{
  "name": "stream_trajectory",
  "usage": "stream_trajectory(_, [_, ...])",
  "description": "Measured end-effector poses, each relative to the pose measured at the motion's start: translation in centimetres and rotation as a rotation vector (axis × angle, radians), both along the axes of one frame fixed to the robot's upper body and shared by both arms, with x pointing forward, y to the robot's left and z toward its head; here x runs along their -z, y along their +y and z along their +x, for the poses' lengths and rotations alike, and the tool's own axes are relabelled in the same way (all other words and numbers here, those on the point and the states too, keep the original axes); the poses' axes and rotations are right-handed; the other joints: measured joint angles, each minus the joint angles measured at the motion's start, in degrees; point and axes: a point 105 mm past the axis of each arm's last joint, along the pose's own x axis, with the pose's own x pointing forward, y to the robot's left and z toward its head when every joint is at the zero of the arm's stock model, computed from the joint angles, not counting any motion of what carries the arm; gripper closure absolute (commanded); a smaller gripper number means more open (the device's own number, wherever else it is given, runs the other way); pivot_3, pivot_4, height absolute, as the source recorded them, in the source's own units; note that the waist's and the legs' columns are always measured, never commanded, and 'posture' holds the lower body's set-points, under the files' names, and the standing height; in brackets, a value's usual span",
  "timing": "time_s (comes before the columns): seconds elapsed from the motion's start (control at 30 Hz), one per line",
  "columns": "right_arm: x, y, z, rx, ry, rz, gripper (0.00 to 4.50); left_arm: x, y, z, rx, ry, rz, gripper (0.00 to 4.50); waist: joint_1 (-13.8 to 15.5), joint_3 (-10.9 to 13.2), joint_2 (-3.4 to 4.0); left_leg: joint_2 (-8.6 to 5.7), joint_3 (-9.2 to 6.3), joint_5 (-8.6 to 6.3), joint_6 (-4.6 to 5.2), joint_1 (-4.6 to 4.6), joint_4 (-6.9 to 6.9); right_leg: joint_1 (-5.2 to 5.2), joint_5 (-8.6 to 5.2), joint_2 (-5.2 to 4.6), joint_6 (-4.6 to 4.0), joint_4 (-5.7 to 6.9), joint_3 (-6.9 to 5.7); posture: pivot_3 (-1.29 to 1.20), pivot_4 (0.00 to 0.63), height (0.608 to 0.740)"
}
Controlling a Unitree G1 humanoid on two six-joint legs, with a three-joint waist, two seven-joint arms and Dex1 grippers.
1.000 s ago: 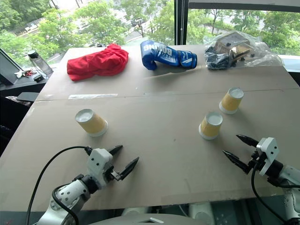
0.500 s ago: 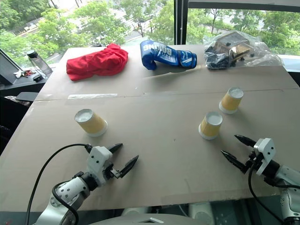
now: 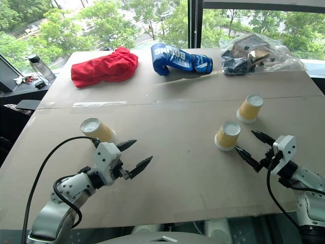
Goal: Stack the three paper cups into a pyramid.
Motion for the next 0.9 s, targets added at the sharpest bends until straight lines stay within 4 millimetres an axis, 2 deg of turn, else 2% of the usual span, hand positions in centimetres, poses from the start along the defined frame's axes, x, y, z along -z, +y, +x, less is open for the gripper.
stream_trajectory(0.13, [-0.7, 1.0, 0.6, -0.019, -0.011, 0.000, 0.07, -2.2, -1.5, -0.8, 0.166, 0.004, -0.028, 0.00, 0.0, 0.0, 0.02, 0.01, 0.00, 0.00, 0.00, -0.05, -0.01, -0.03, 0.01, 0.01, 0.02, -0.05, 0.00, 0.00, 0.150, 0.737])
stream_trajectory(0.27, [-1.5, 2.4, 1.1, -0.048, -0.032, 0.009, 0.07, -4.1, -2.0, -0.9, 0.258, -0.018, -0.017, 0.00, 0.0, 0.0, -0.01, 0.02, 0.01, 0.00, 0.00, -0.03, 0.00, -0.03, 0.00, 0.23, 0.00, -0.05, 0.02, 0.00, 0.150, 0.737])
stream_trajectory(0.43, [-1.1, 3.8, 1.5, -0.068, -0.004, 0.012, 0.07, -6.6, -2.4, -0.9, 0.336, -0.067, 0.019, 0.00, 0.0, 0.0, -0.02, 0.02, 0.04, 0.00, 0.00, -0.03, 0.00, -0.03, 0.00, 0.32, 0.00, -0.04, 0.08, 0.00, 0.150, 0.737])
stream_trajectory(0.7, [-1.4, 3.9, 1.8, -0.063, -0.008, 0.024, 0.07, -7.8, -3.1, -1.8, 0.403, -0.040, -0.037, 0.00, 0.0, 0.1, -0.08, 0.04, 0.09, 0.01, -0.01, -0.02, 0.00, -0.03, 0.01, 0.35, 0.02, -0.06, 0.13, 0.00, 0.150, 0.737])
stream_trajectory(0.8, [-1.3, 3.9, 1.8, -0.063, -0.004, 0.027, 0.87, -7.8, -3.2, -2.0, 0.415, -0.025, -0.042, 0.00, 0.0, 0.1, -0.08, 0.04, 0.10, 0.01, -0.02, -0.01, 0.00, -0.03, 0.00, 0.38, 0.01, -0.05, 0.14, 0.00, 0.150, 0.737])
stream_trajectory(0.9, [-1.1, 3.9, 1.8, -0.066, 0.002, 0.028, 2.18, -7.8, -3.1, -2.0, 0.418, -0.011, -0.036, 0.00, 0.0, 0.1, -0.08, 0.05, 0.12, 0.01, -0.02, 0.00, 0.00, -0.03, 0.00, 0.41, 0.00, -0.05, 0.17, 0.00, 0.150, 0.737])
